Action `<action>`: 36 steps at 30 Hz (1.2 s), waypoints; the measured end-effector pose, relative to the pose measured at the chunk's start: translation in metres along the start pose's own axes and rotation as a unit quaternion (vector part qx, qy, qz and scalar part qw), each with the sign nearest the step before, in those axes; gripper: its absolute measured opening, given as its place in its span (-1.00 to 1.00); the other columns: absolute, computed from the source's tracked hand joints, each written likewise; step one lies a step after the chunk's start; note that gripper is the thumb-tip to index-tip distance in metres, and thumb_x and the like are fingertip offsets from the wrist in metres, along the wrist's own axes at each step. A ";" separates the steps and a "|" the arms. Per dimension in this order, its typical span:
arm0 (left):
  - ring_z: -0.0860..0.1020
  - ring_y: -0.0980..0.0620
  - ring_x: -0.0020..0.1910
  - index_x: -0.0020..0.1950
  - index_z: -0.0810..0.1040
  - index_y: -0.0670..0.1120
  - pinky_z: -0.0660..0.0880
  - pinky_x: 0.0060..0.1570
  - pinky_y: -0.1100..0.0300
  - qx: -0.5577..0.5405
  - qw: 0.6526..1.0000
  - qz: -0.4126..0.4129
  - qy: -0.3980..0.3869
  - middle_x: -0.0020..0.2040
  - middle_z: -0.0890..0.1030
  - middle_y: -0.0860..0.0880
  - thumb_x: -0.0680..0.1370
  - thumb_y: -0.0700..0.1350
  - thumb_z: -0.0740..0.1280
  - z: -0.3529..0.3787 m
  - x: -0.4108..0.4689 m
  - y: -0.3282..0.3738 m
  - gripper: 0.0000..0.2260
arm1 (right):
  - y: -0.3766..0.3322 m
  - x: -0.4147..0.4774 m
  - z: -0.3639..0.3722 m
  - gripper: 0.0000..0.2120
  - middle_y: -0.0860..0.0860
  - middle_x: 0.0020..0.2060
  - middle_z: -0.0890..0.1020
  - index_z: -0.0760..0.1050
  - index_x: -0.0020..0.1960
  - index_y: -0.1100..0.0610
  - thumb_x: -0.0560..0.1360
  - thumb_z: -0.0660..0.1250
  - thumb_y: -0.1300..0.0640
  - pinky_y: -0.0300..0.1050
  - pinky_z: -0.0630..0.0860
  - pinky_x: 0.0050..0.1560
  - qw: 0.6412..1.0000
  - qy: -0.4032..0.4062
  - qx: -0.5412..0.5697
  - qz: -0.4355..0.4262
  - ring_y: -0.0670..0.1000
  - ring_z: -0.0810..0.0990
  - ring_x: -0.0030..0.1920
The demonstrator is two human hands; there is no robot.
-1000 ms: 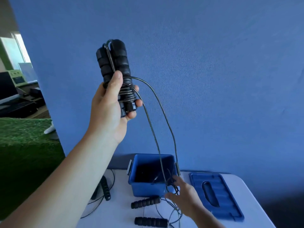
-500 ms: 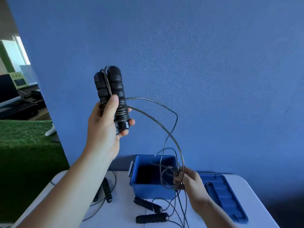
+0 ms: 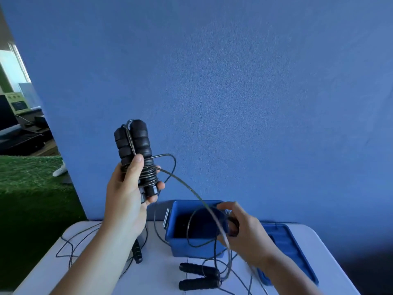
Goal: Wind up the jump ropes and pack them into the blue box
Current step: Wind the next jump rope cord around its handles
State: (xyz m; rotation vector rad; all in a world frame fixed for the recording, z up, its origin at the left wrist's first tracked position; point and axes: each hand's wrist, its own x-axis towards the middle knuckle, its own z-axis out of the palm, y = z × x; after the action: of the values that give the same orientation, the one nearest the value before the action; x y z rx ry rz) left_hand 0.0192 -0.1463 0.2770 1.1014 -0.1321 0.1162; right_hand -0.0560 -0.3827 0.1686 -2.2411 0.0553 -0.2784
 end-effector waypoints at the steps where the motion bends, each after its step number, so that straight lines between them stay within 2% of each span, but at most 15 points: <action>1: 0.59 -0.07 -0.39 0.07 0.58 0.04 0.30 -0.47 0.22 -0.002 1.000 0.001 -0.001 -0.09 0.69 -0.13 0.62 0.06 0.32 -0.002 -0.001 0.000 -0.87 | -0.001 -0.001 -0.001 -0.49 -0.10 -0.39 0.39 0.42 0.22 -0.24 0.40 0.44 0.19 -0.28 0.36 -0.29 1.000 0.007 -0.011 -0.005 -0.13 0.32 -0.38; 4: 0.58 -0.07 -0.38 0.06 0.56 0.02 0.31 -0.49 0.21 -0.003 1.000 0.004 -0.005 -0.09 0.69 -0.12 0.63 0.06 0.31 -0.005 -0.003 0.001 -0.86 | -0.005 -0.004 -0.002 -0.54 -0.09 -0.38 0.46 0.47 0.18 -0.22 0.41 0.38 0.23 -0.26 0.44 -0.24 0.999 0.043 -0.025 -0.014 -0.12 0.37 -0.38; 6: 0.58 -0.06 -0.38 0.06 0.56 0.02 0.32 -0.48 0.20 0.003 1.000 0.006 -0.006 -0.09 0.70 -0.12 0.64 0.07 0.30 -0.006 -0.003 0.001 -0.86 | -0.008 -0.005 -0.005 -0.73 -0.04 -0.39 0.52 0.54 -0.05 -0.17 0.44 0.41 0.22 -0.27 0.43 -0.29 0.996 0.081 -0.028 -0.005 -0.12 0.36 -0.41; 8: 0.58 -0.06 -0.39 0.06 0.56 0.03 0.32 -0.47 0.21 0.006 1.000 0.007 -0.006 -0.08 0.69 -0.12 0.64 0.06 0.30 -0.007 -0.004 0.000 -0.86 | -0.011 -0.007 -0.010 -0.80 -0.04 -0.41 0.57 0.51 -0.26 -0.05 0.45 0.44 0.19 -0.27 0.40 -0.33 0.994 0.108 -0.025 0.001 -0.10 0.38 -0.43; 12: 0.59 -0.07 -0.37 0.07 0.57 0.03 0.32 -0.46 0.20 0.005 1.000 0.007 -0.005 -0.07 0.69 -0.13 0.64 0.07 0.30 -0.007 -0.003 -0.001 -0.86 | -0.022 -0.006 -0.021 -0.88 0.02 -0.39 0.65 0.55 -0.22 0.10 0.48 0.39 0.25 -0.15 0.54 -0.21 0.991 0.120 0.048 0.033 0.05 0.57 -0.34; 14: 0.59 -0.07 -0.38 0.07 0.57 0.03 0.32 -0.46 0.20 0.005 1.000 0.008 -0.004 -0.08 0.69 -0.12 0.64 0.07 0.30 -0.006 -0.002 -0.001 -0.86 | -0.025 -0.005 -0.024 -0.86 0.09 -0.44 0.60 0.52 -0.16 0.22 0.50 0.27 0.40 0.06 0.63 -0.05 0.976 0.100 0.183 0.057 0.10 0.58 -0.36; 16: 0.59 -0.07 -0.38 0.06 0.56 0.03 0.32 -0.47 0.20 0.007 1.000 0.010 -0.003 -0.09 0.70 -0.11 0.64 0.07 0.30 -0.005 -0.001 0.000 -0.86 | -0.025 -0.004 -0.027 -0.81 0.10 -0.44 0.42 0.45 -0.18 0.24 0.51 0.22 0.47 0.21 0.67 0.01 0.946 0.112 0.294 0.075 0.04 0.45 -0.40; 20: 0.58 -0.07 -0.39 0.03 0.57 0.04 0.31 -0.48 0.20 0.000 1.000 0.018 0.006 -0.10 0.70 -0.12 0.64 0.07 0.31 -0.007 0.002 0.003 -0.87 | -0.022 -0.004 -0.038 -0.73 0.09 -0.38 0.24 0.37 -0.28 0.20 0.53 0.34 0.39 0.13 0.67 0.04 0.931 0.148 0.326 0.074 -0.03 0.30 -0.39; 23: 0.58 -0.05 -0.40 0.04 0.58 0.04 0.32 -0.49 0.21 -0.009 0.999 0.025 0.023 -0.11 0.70 -0.11 0.63 0.07 0.32 -0.007 0.005 0.007 -0.87 | -0.012 -0.005 -0.043 -0.61 0.10 -0.39 0.28 0.33 -0.39 0.15 0.57 0.25 0.39 0.18 0.64 0.08 0.908 0.166 0.374 0.085 0.02 0.40 -0.37; 27: 0.58 -0.04 -0.39 0.07 0.57 0.04 0.32 -0.47 0.21 -0.012 0.999 0.031 0.027 -0.12 0.70 -0.10 0.63 0.09 0.33 -0.008 0.009 0.012 -0.85 | -0.006 -0.007 -0.045 -0.62 0.12 -0.33 0.40 0.45 -0.40 0.16 0.56 0.17 0.39 0.02 0.65 -0.07 0.883 0.148 0.441 0.067 0.08 0.50 -0.24; 29: 0.58 -0.05 -0.39 0.06 0.57 0.05 0.32 -0.46 0.20 -0.010 0.999 0.033 0.024 -0.12 0.70 -0.10 0.63 0.09 0.33 -0.007 0.011 0.013 -0.86 | -0.007 -0.009 -0.045 -0.73 0.10 -0.34 0.41 0.40 -0.39 0.24 0.47 0.29 0.20 0.01 0.61 -0.05 0.901 0.148 0.404 0.054 0.05 0.50 -0.24; 30: 0.58 -0.05 -0.39 0.06 0.57 0.05 0.31 -0.46 0.20 -0.009 0.999 0.034 0.024 -0.11 0.70 -0.10 0.63 0.09 0.32 -0.006 0.011 0.014 -0.86 | -0.008 -0.010 -0.046 -0.69 0.08 -0.35 0.40 0.36 -0.38 0.26 0.40 0.33 0.09 -0.02 0.56 -0.06 0.923 0.146 0.352 0.050 0.03 0.47 -0.25; 33: 0.58 -0.05 -0.39 0.09 0.55 0.02 0.31 -0.47 0.22 -0.008 0.999 0.036 0.017 -0.10 0.69 -0.10 0.64 0.09 0.32 -0.003 0.013 0.017 -0.83 | -0.019 -0.017 -0.055 -0.63 -0.05 -0.37 0.50 0.44 -0.32 0.22 0.33 0.40 -0.09 -0.10 0.42 -0.20 0.996 0.059 0.055 0.025 -0.11 0.41 -0.34; 35: 0.58 -0.05 -0.39 0.12 0.53 -0.01 0.32 -0.47 0.23 -0.003 0.999 0.033 0.007 -0.09 0.69 -0.11 0.64 0.09 0.32 -0.001 0.014 0.020 -0.81 | -0.032 -0.020 -0.058 -0.71 -0.11 -0.27 0.59 0.54 -0.25 0.12 0.43 0.45 -0.10 -0.37 0.42 -0.28 0.985 -0.058 -0.156 0.045 -0.24 0.47 -0.33; 36: 0.58 -0.06 -0.39 0.12 0.53 -0.01 0.32 -0.47 0.23 0.002 0.999 0.032 -0.003 -0.09 0.70 -0.11 0.64 0.09 0.32 0.001 0.014 0.022 -0.81 | -0.038 -0.022 -0.059 -0.76 -0.14 -0.22 0.61 0.58 -0.19 0.06 0.46 0.45 -0.11 -0.46 0.40 -0.25 0.971 -0.092 -0.212 0.055 -0.34 0.49 -0.28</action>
State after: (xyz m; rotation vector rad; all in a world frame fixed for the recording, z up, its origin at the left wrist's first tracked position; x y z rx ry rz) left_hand 0.0290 -0.1366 0.2988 1.1025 -0.1722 0.1705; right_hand -0.0921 -0.4011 0.2298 -2.6670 0.1500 0.0068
